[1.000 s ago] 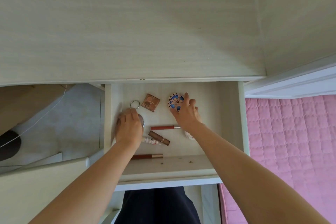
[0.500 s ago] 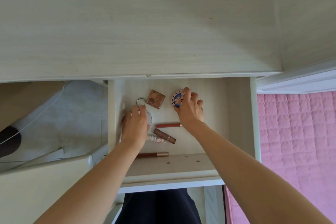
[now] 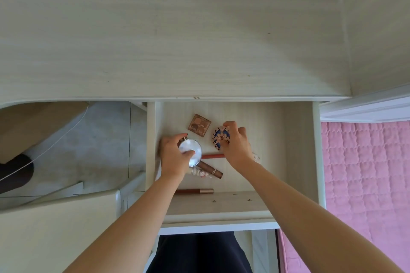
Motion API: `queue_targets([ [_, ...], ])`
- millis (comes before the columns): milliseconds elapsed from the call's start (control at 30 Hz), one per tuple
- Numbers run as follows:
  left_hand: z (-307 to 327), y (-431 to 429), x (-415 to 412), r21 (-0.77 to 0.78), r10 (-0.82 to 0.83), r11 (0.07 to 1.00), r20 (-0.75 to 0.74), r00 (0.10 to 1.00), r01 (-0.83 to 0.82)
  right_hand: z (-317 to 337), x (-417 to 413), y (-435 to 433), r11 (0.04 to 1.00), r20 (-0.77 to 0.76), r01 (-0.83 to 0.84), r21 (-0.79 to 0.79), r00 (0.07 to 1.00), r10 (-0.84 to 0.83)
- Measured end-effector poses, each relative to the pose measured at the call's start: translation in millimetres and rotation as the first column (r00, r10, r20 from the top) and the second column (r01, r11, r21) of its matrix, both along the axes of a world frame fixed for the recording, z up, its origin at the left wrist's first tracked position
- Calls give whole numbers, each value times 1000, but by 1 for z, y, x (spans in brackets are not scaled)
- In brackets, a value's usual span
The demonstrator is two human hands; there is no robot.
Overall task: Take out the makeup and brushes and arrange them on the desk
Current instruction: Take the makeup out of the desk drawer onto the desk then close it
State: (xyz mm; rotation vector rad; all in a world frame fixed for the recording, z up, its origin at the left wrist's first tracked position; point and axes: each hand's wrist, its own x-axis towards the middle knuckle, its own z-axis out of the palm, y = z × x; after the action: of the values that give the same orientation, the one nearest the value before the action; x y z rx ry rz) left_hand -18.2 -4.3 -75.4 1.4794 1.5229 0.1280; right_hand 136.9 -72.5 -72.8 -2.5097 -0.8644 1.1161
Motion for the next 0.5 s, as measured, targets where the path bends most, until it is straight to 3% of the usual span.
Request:
queue_targets([
  [100,16,-1,2,-155,169,975,73,983,-157,15,-5,-6,995,1,-83,50,997,83],
  [233,41,-1,-1,-323,295,916,138,946,-238,41,-13,-12,994,-4,-24,110,1000,24],
  [367,73,6,-12,-481,401,838,225,888,-257,76,-16,-14,969,-3,76,235,997,-78],
  [500,105,21,-24,-546,459,804,315,830,-237,110,-19,-10,931,-8,93,354,995,-96],
])
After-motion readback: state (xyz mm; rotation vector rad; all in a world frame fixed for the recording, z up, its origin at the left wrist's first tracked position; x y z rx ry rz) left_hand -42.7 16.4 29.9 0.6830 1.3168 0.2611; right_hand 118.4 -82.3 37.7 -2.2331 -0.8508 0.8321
